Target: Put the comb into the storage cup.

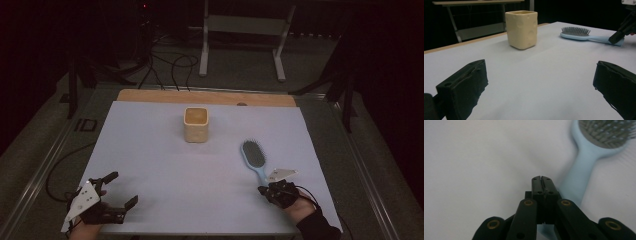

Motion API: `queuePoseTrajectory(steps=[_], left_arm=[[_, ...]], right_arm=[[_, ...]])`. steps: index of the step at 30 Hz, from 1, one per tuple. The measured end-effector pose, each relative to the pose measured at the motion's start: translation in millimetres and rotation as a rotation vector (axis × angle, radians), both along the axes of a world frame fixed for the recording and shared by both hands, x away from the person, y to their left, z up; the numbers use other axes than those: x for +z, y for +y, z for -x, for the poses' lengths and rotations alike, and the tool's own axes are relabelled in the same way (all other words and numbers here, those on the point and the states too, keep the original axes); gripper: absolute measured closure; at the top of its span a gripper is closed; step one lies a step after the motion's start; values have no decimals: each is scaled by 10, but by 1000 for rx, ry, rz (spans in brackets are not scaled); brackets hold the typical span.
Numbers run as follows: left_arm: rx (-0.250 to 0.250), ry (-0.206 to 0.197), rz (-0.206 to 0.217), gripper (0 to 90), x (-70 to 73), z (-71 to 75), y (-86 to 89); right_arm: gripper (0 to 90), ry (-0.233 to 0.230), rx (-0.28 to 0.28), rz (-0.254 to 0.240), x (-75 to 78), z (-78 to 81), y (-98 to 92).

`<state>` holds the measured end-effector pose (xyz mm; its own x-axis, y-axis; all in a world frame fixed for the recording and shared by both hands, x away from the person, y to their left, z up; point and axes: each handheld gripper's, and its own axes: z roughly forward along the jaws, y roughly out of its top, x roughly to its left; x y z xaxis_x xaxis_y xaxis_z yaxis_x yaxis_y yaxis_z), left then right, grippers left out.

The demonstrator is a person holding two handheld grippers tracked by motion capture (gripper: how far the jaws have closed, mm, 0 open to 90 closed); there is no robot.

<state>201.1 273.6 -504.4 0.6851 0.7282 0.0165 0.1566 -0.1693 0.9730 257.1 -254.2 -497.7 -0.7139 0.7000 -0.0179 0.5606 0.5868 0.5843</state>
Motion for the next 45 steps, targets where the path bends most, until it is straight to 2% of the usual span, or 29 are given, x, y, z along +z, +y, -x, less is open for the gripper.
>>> queuePoseTrajectory(steps=[9,20,33,36,45], left_arm=[[-1,0,0,0,2,2,-3],[-1,0,0,0,1,0,-3],[0,-1,4,0,0,-1,-2],[0,0,2,0,0,-2,-1],[0,-1,2,0,1,0,-2]], right_arm=[[900,1,-24,19,5,-10,-142],[900,-3,-93,30,2,-46,-383],[900,-5,-145,57,-5,-194,-558],[900,-8,-137,49,23,-205,-569],[900,-61,-58,25,259,-205,-464]])
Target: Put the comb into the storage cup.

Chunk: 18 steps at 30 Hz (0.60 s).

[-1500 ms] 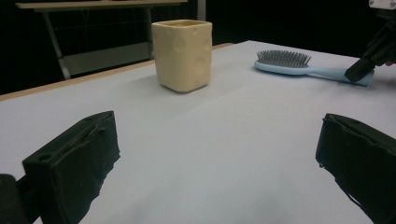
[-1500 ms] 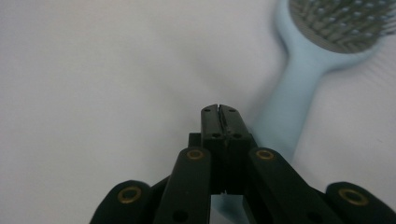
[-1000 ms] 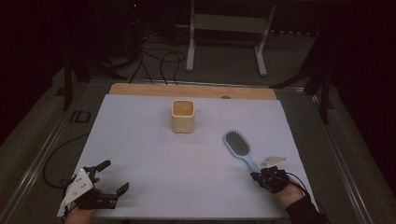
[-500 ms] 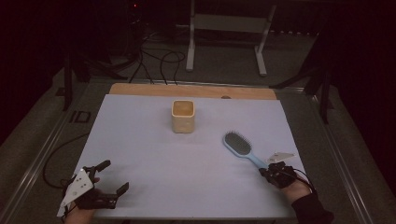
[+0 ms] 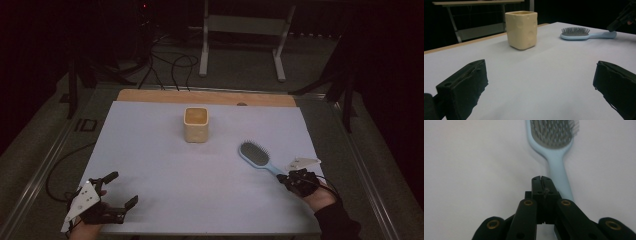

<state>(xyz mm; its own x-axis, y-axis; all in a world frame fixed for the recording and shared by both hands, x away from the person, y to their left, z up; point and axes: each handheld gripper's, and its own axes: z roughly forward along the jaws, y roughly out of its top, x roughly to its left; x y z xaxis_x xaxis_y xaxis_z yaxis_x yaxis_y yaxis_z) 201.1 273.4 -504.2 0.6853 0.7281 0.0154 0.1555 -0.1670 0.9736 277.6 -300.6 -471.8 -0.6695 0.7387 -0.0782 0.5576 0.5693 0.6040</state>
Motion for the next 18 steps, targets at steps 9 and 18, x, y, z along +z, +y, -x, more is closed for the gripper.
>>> queuePoseTrajectory(steps=[9,18], left_arm=[[-1,0,0,0,1,1,-1],[-1,-1,1,0,3,3,0]], right_arm=[[844,-39,61,26,265,-100,72],[618,-23,115,65,428,-228,117]])
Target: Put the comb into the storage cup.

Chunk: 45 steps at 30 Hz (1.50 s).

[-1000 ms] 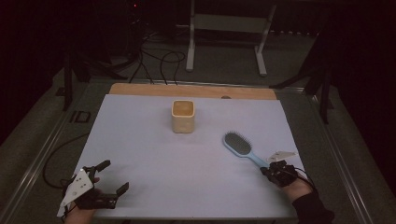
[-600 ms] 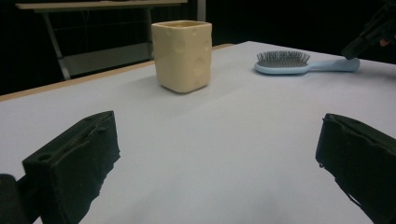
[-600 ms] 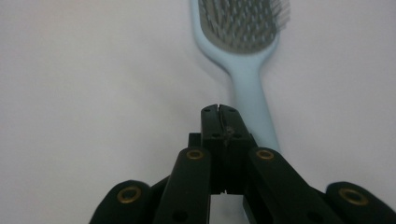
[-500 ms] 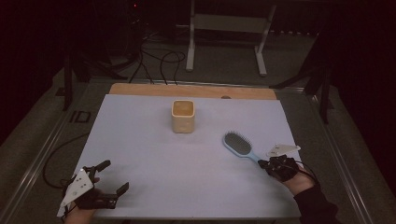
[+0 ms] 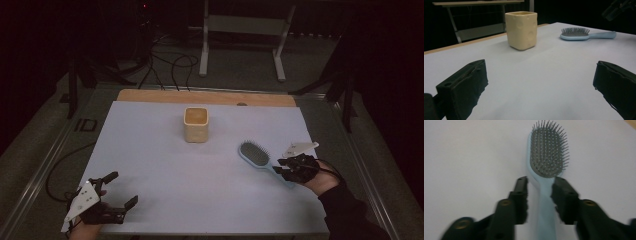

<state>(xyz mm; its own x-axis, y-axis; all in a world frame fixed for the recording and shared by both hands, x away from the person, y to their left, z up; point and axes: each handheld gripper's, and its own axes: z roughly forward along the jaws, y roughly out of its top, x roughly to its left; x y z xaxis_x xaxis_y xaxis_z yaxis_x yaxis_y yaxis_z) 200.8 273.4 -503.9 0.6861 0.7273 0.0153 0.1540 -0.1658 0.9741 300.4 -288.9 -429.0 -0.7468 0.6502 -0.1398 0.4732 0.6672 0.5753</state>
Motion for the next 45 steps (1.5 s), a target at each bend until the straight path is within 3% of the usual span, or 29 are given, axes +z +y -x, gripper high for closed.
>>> queuePoseTrajectory(steps=[3,8,12,13,15,18,20,22,23,34,45], left_arm=[[0,-1,0,0,1,1,0],[0,0,0,0,0,-1,0],[0,0,-1,0,-1,-2,0],[0,0,-1,0,-1,-2,0],[-1,1,-1,0,-1,-1,0],[-1,1,0,0,-2,-2,0],[-1,1,0,0,-2,-2,0],[-1,0,-1,0,-1,-1,0],[-1,0,-1,0,-1,-1,0],[-2,1,0,0,-2,-2,1],[-1,1,3,0,-1,-1,3]], right_arm=[[507,25,24,-3,27,-40,10],[402,25,23,16,49,-96,17],[250,76,31,53,27,-171,41],[250,76,31,53,27,-171,41],[145,101,37,81,-4,-199,77],[89,123,44,91,-34,-221,119],[87,131,46,90,-46,-230,131],[74,175,61,94,-79,-270,152],[74,182,57,128,-112,-306,172],[74,246,21,183,-275,-521,213],[82,310,38,226,-401,-621,317]])
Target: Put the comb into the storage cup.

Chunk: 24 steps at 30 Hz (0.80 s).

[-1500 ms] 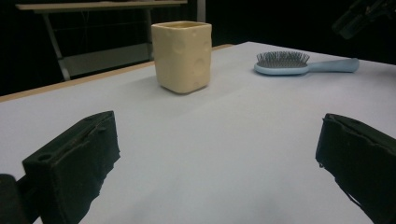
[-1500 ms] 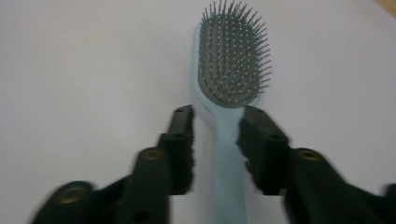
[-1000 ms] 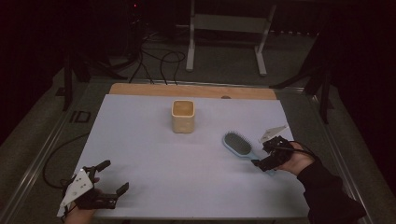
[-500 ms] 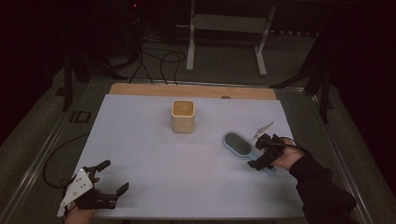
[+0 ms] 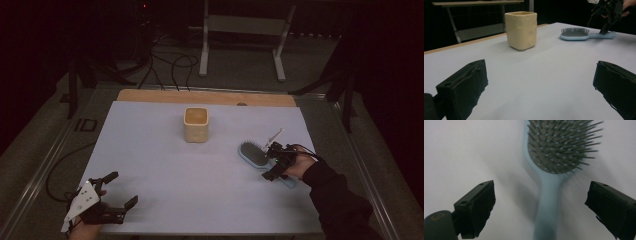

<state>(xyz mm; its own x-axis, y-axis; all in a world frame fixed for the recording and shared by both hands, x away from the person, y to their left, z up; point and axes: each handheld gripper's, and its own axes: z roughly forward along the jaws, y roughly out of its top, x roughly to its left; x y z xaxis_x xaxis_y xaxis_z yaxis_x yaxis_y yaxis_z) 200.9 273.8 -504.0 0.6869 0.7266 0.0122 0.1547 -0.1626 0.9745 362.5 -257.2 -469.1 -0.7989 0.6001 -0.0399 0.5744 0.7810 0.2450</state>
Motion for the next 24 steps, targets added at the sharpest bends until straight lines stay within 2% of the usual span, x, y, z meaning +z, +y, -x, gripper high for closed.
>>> queuePoseTrajectory(steps=[1,4,8,11,16,19,22,24], left_arm=[[0,0,0,0,0,0,0],[-1,0,0,0,0,0,0],[-1,-1,1,0,2,1,2],[-2,-1,2,0,1,0,1],[-2,-1,2,0,1,0,2],[-2,0,2,0,0,0,1],[-2,0,2,0,1,0,1],[-2,0,3,0,0,0,2]], right_arm=[[82,14,-13,8,-11,-13,20],[83,16,-4,17,-24,-36,27],[111,54,-34,16,-47,-73,31],[140,69,-14,42,-83,-96,16],[194,72,-14,56,-111,-114,20],[224,45,0,72,-114,-112,33],[278,50,2,79,-124,-110,44],[406,42,-5,106,-136,-131,47]])
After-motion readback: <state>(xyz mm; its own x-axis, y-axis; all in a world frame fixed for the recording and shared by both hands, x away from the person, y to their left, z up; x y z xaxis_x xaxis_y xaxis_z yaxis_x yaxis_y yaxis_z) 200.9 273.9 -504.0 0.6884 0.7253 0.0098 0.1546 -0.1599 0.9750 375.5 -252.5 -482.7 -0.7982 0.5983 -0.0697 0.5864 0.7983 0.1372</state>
